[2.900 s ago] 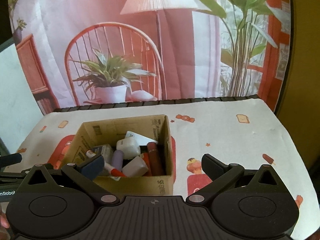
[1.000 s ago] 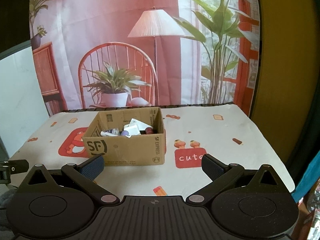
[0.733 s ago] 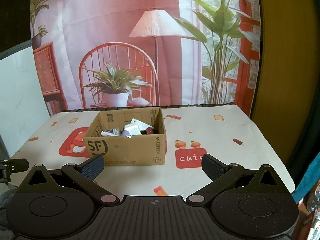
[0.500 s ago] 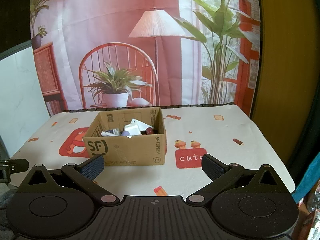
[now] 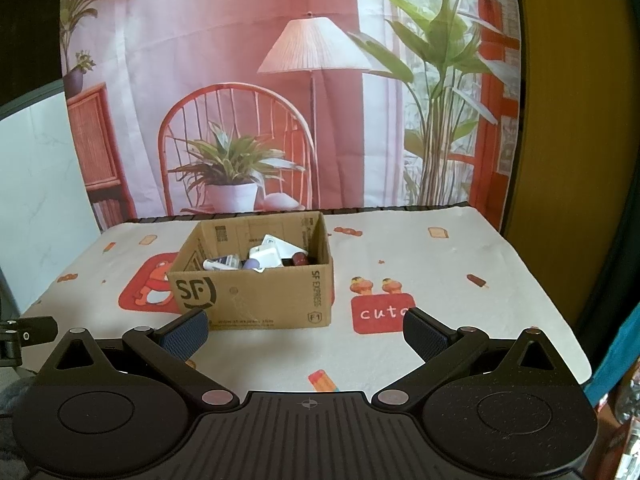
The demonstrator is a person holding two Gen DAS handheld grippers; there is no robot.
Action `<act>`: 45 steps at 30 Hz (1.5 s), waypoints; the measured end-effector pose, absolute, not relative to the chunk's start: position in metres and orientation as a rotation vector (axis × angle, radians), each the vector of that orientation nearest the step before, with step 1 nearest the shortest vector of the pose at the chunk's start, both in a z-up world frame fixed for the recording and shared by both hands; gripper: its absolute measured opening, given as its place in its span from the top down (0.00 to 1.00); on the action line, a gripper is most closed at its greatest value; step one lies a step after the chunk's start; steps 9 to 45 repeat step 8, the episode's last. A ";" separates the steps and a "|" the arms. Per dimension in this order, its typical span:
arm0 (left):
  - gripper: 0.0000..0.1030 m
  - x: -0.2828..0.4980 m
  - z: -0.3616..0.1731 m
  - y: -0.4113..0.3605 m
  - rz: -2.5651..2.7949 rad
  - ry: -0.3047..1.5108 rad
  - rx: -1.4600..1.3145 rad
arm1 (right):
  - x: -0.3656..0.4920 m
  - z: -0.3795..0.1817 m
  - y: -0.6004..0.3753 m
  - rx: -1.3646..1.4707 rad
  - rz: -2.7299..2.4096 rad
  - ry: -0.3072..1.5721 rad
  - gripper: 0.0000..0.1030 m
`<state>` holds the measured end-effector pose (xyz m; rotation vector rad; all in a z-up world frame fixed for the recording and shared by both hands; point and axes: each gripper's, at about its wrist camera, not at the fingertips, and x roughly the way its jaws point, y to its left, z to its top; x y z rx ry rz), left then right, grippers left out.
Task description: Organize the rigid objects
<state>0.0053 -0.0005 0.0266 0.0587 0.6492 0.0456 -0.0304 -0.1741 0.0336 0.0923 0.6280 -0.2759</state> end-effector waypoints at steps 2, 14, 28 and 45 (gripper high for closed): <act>0.00 0.005 0.027 -0.001 0.045 0.648 0.060 | -0.031 0.033 -0.174 0.092 -0.276 0.628 0.00; 0.00 0.003 0.028 -0.003 0.042 0.639 0.069 | -0.031 0.031 -0.174 0.094 -0.275 0.630 0.00; 0.00 0.003 0.028 -0.003 0.042 0.639 0.069 | -0.031 0.031 -0.174 0.094 -0.275 0.630 0.00; 0.00 0.003 0.028 -0.003 0.042 0.639 0.069 | -0.031 0.031 -0.174 0.094 -0.275 0.630 0.00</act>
